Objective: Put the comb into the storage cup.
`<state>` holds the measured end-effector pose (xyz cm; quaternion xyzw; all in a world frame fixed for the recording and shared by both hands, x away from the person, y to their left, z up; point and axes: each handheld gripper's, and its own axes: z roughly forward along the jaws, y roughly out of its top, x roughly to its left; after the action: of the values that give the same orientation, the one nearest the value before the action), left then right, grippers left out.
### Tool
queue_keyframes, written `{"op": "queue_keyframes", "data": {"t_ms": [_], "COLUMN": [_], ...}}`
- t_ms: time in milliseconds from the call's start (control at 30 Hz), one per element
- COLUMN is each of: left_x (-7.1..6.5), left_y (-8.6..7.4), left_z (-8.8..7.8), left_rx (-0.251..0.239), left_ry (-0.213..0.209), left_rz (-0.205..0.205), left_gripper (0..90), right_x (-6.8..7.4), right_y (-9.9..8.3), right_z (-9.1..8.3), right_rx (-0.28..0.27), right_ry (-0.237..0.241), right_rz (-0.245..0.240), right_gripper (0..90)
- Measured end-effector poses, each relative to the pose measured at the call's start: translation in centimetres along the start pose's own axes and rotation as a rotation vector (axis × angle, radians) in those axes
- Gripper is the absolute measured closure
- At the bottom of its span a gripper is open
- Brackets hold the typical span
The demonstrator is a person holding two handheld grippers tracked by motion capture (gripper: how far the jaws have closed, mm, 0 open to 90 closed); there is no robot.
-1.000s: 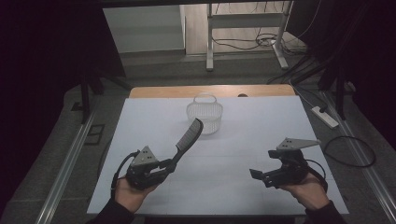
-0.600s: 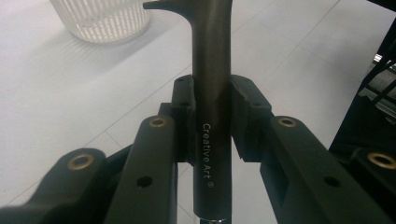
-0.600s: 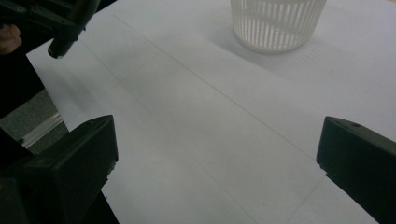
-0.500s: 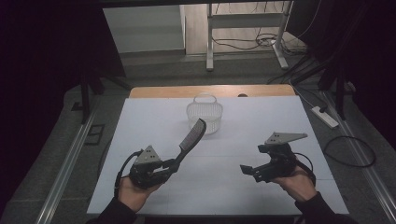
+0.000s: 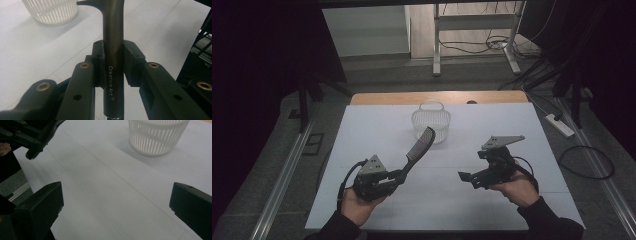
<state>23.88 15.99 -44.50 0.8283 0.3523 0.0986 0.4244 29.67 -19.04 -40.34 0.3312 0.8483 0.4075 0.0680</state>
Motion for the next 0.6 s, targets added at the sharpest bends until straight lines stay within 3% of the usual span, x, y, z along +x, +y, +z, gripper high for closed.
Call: {"op": "queue_keyframes", "data": {"t_ms": [600], "left_x": [-0.6], "left_y": [0.4], "left_z": [0.7], "left_rx": [0.004], "left_ry": [0.009], "left_rz": [0.03], "left_gripper": [72.4], "right_x": [0.7], "right_y": [2.7], "right_z": [2.4], "right_rx": [0.017], "right_ry": [0.07], "right_rz": [0.051], "right_gripper": [0.0]}}
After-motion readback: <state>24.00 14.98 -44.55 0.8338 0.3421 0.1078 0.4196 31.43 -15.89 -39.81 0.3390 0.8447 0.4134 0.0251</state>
